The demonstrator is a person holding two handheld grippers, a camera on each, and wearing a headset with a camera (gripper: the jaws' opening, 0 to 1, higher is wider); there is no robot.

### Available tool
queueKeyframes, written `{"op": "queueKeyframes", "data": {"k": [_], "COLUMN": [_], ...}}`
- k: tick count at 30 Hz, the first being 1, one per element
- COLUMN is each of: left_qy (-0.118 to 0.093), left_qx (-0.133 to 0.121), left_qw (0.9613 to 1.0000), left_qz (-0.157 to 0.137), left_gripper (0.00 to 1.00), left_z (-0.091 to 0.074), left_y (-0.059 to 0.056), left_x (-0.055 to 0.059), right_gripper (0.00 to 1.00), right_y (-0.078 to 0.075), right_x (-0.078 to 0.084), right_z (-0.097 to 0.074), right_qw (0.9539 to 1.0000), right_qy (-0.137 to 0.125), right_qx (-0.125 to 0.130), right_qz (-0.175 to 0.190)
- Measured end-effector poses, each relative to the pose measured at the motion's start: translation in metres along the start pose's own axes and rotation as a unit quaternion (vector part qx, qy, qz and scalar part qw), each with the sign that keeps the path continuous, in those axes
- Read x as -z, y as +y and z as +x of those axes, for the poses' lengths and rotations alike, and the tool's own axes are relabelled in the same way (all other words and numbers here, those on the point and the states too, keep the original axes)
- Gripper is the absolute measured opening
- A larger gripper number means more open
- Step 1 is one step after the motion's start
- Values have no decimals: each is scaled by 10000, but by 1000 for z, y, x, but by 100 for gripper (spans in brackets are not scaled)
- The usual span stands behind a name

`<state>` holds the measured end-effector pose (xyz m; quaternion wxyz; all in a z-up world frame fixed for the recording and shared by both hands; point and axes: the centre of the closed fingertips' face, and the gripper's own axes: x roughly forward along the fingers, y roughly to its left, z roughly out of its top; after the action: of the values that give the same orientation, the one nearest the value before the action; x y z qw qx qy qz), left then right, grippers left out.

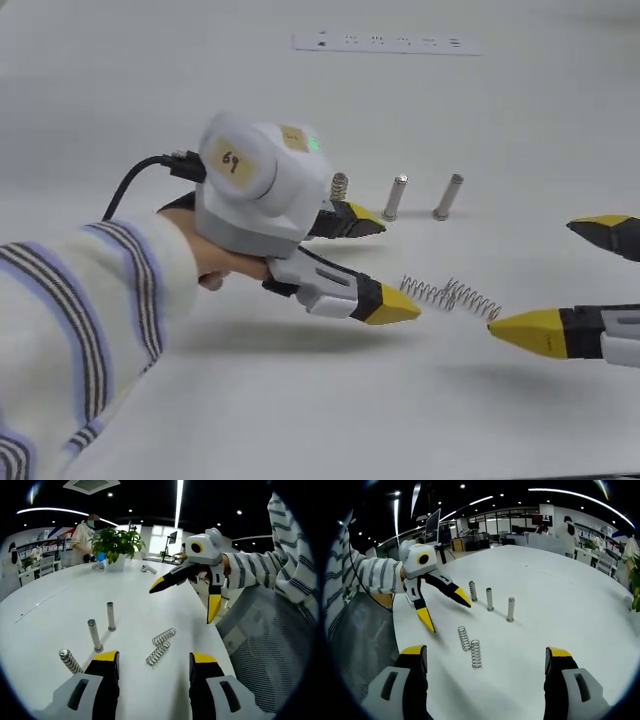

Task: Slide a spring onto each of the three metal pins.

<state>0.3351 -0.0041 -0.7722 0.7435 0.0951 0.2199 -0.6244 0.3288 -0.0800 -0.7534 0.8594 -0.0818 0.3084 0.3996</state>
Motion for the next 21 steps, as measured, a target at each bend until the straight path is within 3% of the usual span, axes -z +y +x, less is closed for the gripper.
{"op": "queueKeyframes", "data": {"k": [5,11,16,21], "left_qy": [136,325,424,486], "left_qx": [97,155,213,326], "left_qw": [9998,9988,9976,9971], "left_qz": [147,320,500,497], "left_gripper": [38,34,24,20], "left_z": [8,15,23,28], "left_y": [-1,1,1,-1], "left_x": [5,13,13,14], "right_gripper": [97,97,97,97], "right_y": [-1,-1,-3,-3], "right_x": [0,-1,-1,2], "right_z": [0,0,-2,-4], "right_qw": [10000,10000,10000,9999], "right_qy": [45,80,59,117], "right_qx": [6,-2,19,30], "right_qz": [-35,-44,-24,-32]}}
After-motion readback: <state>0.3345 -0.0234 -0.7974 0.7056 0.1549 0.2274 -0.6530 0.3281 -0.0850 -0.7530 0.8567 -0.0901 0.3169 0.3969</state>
